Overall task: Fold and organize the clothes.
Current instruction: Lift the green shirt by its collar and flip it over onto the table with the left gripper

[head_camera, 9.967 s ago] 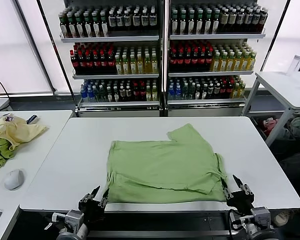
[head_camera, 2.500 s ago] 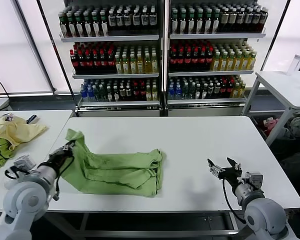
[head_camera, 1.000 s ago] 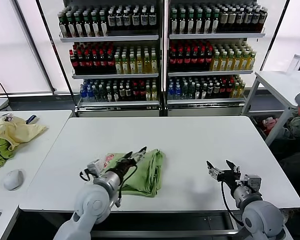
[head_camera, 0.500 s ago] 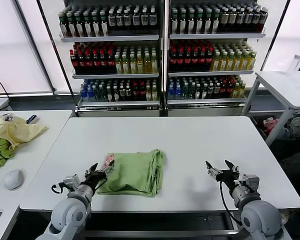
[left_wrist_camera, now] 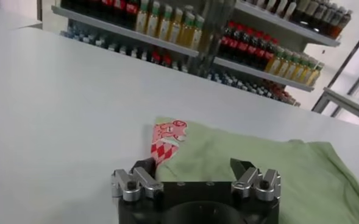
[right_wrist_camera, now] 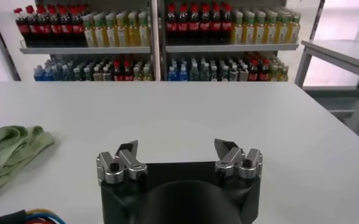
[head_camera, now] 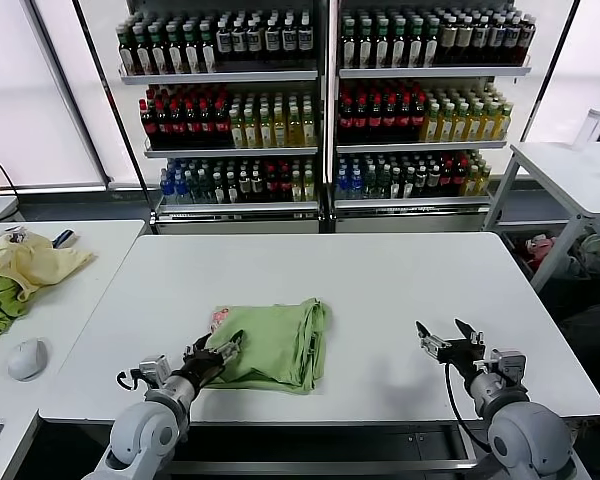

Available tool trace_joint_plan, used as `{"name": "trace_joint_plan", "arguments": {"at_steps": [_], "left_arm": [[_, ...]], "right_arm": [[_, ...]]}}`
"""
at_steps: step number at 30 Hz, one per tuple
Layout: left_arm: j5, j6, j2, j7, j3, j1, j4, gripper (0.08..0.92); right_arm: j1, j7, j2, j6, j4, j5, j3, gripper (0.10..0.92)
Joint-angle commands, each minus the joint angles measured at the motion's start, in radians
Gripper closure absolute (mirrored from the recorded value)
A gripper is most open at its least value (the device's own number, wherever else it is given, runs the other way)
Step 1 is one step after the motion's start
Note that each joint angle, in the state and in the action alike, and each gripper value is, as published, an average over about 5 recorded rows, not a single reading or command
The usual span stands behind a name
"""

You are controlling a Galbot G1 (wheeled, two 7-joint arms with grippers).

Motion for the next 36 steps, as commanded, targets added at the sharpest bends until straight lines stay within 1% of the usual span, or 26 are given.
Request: {"name": "trace_joint_plan", "arguments": {"at_steps": [1,5,7,9,11,17,21,24,27,30,33,36], "left_arm": [[-0.158,0.023,-0.026,0.038,-0.032,0.012,0.021,0.303],[-0.229,0.032,-0.044,0.031,-0.056,0.009,0.016,0.416],[-0.249,0.034,-0.046,0.026,-0.067,0.011,0.009,0.459],[-0.267,0.036,-0.045,0.022,-0.074,0.014,-0.001,0.520],[-0.292,0.038,-0.047,0.018,-0.079,0.015,-0.003,0.598],[-0.395,0.046,-0.073,0.008,-0.114,-0.007,0.006,0.771],[-0.480,0.054,-0.090,-0.004,-0.162,-0.016,0.005,0.863],[-0.560,0.066,-0.099,-0.019,-0.210,-0.019,-0.006,0.886],[-0.643,0.082,-0.099,-0.037,-0.278,-0.020,-0.015,0.887],[-0.708,0.096,-0.078,-0.054,-0.361,-0.020,-0.017,0.887],[-0.761,0.112,-0.016,-0.068,-0.449,-0.026,-0.007,0.887],[-0.788,0.133,0.081,-0.076,-0.520,-0.032,0.005,0.887]], "right_arm": [[0.000,0.000,-0.003,0.000,0.001,0.001,0.004,0.203],[0.004,0.000,-0.003,0.000,0.001,0.001,0.001,0.203],[0.006,0.001,-0.004,-0.001,0.001,0.002,0.001,0.203],[0.007,0.001,-0.005,-0.001,0.000,0.003,0.001,0.203],[0.007,0.001,-0.006,-0.001,-0.001,0.003,0.002,0.203],[0.007,0.002,-0.006,-0.002,0.000,0.006,0.005,0.203],[0.006,0.003,-0.009,-0.003,0.003,0.010,0.011,0.203],[0.006,0.004,-0.012,-0.004,0.004,0.016,0.017,0.203],[0.009,0.004,-0.013,-0.005,0.003,0.021,0.020,0.203],[0.016,0.004,-0.008,-0.005,0.002,0.023,0.018,0.203],[0.023,0.004,-0.003,-0.005,-0.001,0.025,0.014,0.203],[0.028,0.003,0.000,-0.004,-0.004,0.028,0.013,0.203]]}}
